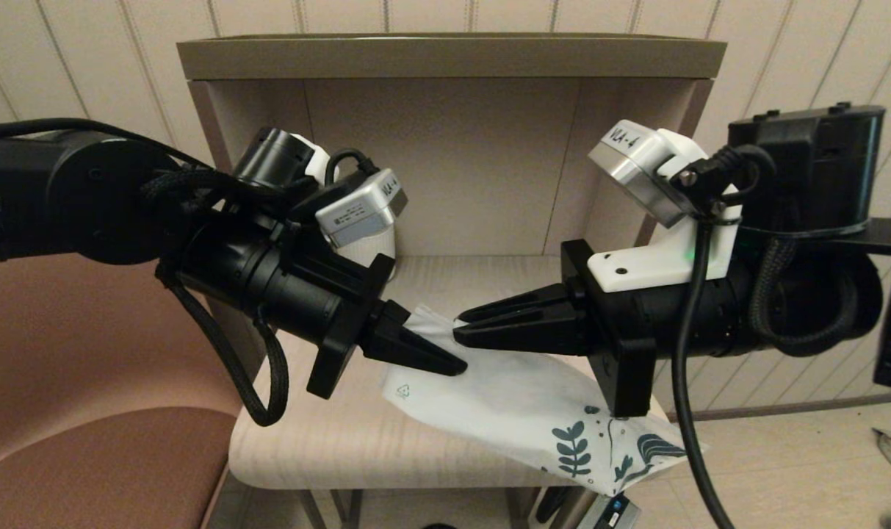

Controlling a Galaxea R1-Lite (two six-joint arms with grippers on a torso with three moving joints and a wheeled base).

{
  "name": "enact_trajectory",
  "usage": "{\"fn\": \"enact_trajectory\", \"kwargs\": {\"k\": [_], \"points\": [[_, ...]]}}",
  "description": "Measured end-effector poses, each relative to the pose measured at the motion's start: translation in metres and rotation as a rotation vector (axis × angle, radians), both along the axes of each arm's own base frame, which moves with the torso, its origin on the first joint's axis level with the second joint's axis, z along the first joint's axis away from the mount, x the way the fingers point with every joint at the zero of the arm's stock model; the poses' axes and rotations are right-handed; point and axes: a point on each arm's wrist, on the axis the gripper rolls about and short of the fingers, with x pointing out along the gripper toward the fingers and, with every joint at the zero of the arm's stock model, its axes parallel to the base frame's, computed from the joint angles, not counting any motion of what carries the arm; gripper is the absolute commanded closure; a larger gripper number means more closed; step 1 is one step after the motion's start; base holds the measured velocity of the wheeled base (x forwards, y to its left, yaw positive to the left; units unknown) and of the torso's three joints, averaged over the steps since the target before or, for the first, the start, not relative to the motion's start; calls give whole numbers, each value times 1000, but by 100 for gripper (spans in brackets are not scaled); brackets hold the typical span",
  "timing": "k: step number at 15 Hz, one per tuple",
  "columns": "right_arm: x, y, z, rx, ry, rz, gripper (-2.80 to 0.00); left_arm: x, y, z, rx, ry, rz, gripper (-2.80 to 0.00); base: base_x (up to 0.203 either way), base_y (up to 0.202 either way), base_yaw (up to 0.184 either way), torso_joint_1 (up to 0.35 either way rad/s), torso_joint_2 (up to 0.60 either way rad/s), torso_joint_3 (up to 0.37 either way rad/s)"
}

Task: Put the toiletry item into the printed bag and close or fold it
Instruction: Close the strorage bag and place it on the desk

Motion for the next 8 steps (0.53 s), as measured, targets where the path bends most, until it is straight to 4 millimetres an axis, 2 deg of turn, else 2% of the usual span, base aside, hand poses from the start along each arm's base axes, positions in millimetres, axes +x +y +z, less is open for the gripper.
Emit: {"fn": "enact_trajectory", "kwargs": {"k": [4, 8], "points": [[0, 0, -2, -3, 1, 3, 0, -1, 0, -4, -62, -85, -1, 0, 0, 0, 0, 0, 0, 0], [-1, -1, -4, -7, 7, 4, 0, -9, 4, 1, -78, -110, -4, 0, 0, 0, 0, 0, 0, 0]]}}
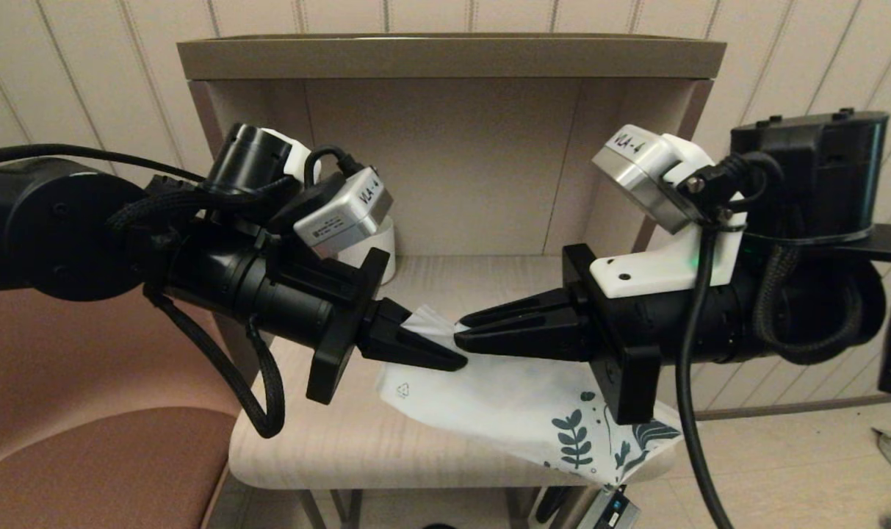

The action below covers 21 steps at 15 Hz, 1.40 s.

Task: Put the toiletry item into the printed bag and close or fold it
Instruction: Close the strorage bag and place it on the desk

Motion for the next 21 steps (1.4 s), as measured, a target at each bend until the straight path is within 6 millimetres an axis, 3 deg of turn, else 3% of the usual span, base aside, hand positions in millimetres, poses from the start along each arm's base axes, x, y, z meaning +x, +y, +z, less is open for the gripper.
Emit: {"fn": "enact_trajectory", "kwargs": {"k": [11, 21], "points": [[2, -3, -5, -12, 7, -14, 0, -4, 3, 3, -24, -30, -8, 0, 0, 0, 0, 0, 0, 0], [16, -9, -8, -18, 12, -56, 0, -18, 9, 10, -50, -41, -42, 0, 0, 0, 0, 0, 0, 0]]}}
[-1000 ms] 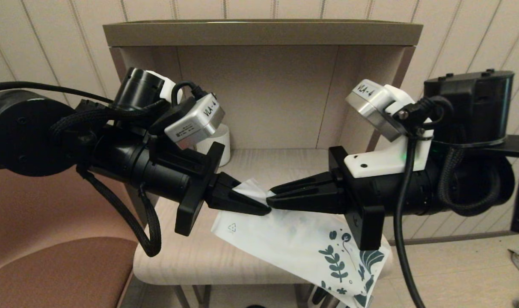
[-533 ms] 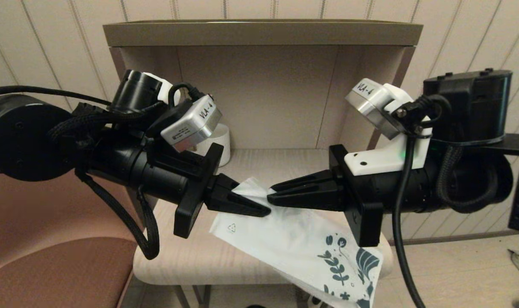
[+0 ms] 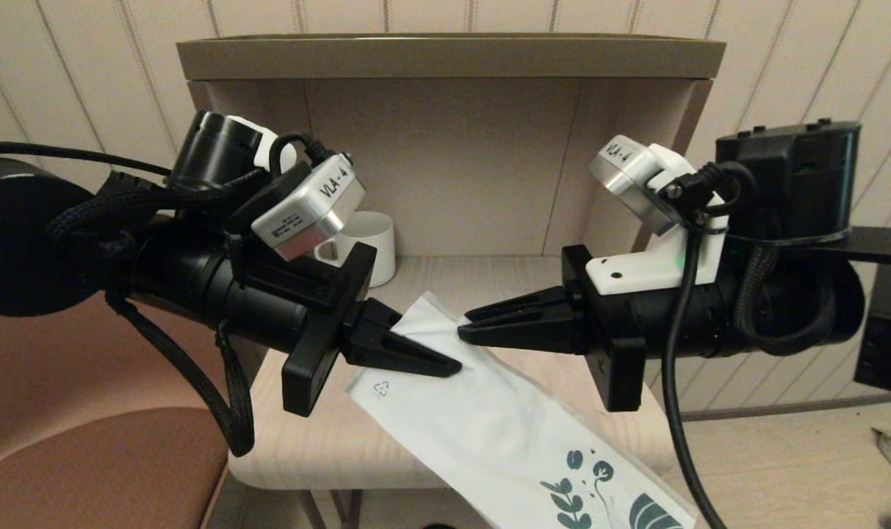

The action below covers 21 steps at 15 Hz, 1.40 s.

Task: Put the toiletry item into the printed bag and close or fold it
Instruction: Close the strorage bag and place it on the desk

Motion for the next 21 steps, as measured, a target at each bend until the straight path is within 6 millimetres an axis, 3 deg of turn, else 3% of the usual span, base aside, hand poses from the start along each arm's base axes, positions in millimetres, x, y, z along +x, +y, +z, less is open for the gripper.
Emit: {"fn": "enact_trajectory", "kwargs": {"k": [21], "points": [[5, -8, -2, -4, 3, -36, 0, -2, 4, 5, -20, -4, -11, 0, 0, 0, 0, 0, 0, 0]]}}
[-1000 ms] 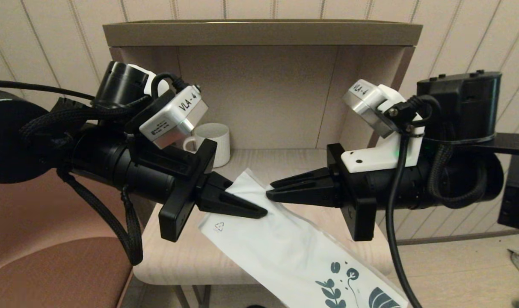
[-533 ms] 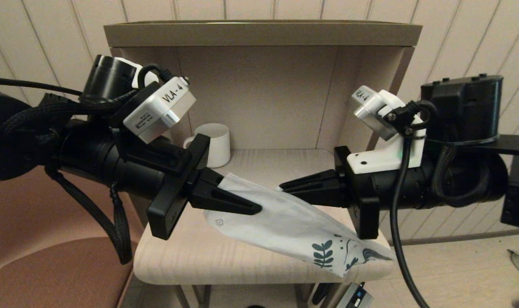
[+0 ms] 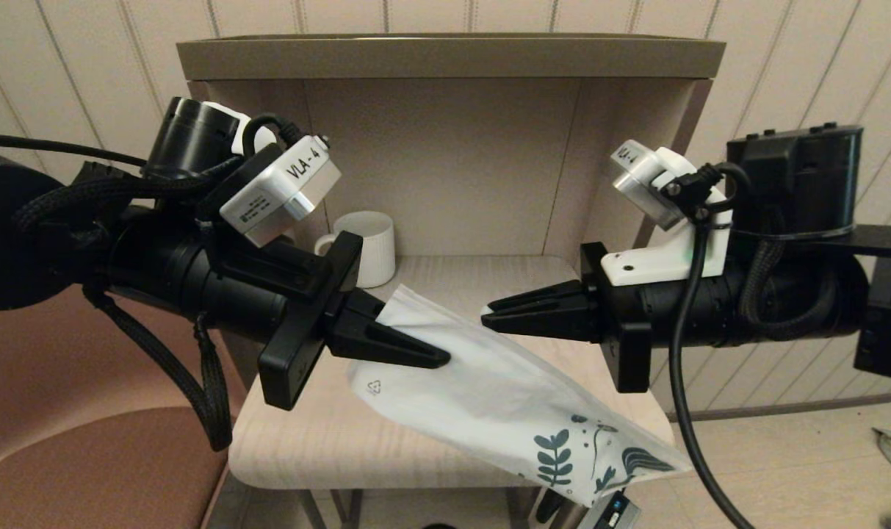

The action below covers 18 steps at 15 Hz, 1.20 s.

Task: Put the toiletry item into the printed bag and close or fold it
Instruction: Close the strorage bag and place it on the desk

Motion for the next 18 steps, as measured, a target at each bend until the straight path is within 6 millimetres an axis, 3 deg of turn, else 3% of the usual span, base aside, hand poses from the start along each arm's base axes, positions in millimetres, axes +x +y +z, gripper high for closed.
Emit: {"fn": "enact_trajectory", "kwargs": {"k": [5, 11, 18], "points": [[22, -17, 1, 1, -1, -92, 0, 22, 9, -11, 26, 38, 69, 0, 0, 0, 0, 0, 0, 0], [59, -27, -13, -18, 34, -172, 0, 76, 28, -30, 82, 183, 186, 0, 0, 0, 0, 0, 0, 0], [106, -36, -47, -58, 109, -248, 0, 144, 53, -61, 95, 336, 279, 0, 0, 0, 0, 0, 0, 0]]}}
